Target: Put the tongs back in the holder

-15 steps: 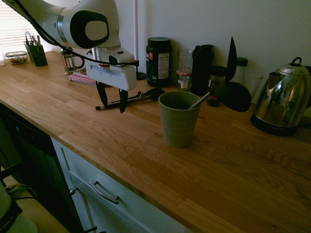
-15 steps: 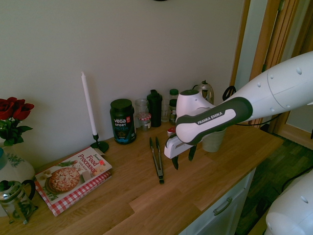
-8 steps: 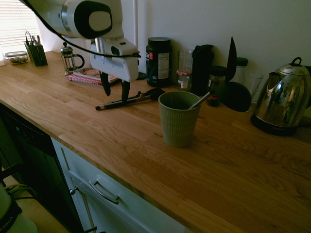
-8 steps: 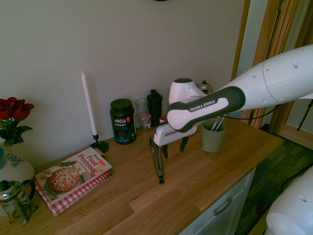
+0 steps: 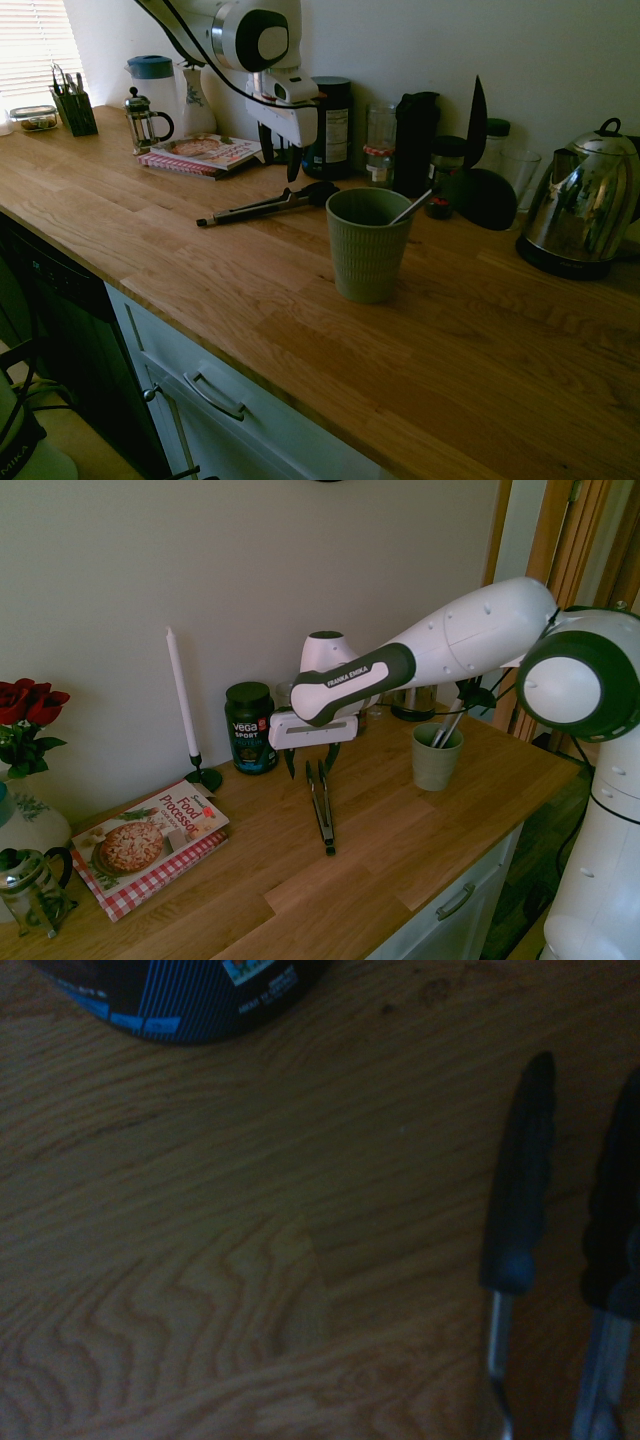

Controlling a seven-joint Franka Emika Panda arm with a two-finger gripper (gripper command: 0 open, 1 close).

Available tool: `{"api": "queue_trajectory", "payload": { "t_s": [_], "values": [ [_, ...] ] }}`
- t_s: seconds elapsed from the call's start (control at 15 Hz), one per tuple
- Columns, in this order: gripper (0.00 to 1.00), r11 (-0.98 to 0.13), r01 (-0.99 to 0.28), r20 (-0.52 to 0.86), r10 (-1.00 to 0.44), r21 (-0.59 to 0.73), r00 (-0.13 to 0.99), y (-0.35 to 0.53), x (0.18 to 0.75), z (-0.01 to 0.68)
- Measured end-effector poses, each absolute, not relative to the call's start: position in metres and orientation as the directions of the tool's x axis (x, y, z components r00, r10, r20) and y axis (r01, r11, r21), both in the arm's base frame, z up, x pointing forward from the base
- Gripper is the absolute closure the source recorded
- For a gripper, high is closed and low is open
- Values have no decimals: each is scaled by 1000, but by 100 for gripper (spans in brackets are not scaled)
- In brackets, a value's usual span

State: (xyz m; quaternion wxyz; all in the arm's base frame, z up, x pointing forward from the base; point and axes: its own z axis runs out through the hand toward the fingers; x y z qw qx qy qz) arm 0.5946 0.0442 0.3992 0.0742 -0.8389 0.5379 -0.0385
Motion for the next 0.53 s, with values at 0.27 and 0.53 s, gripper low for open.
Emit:
{"api": "queue_trajectory", "payload": {
  "t_s": [0.27,0.53],
  "values": [
    [100,-391,-902,-53,-912,-185,407,36,603,376],
    [100,-399,-896,-63,-907,-195,417,31,605,362]
  ]
}}
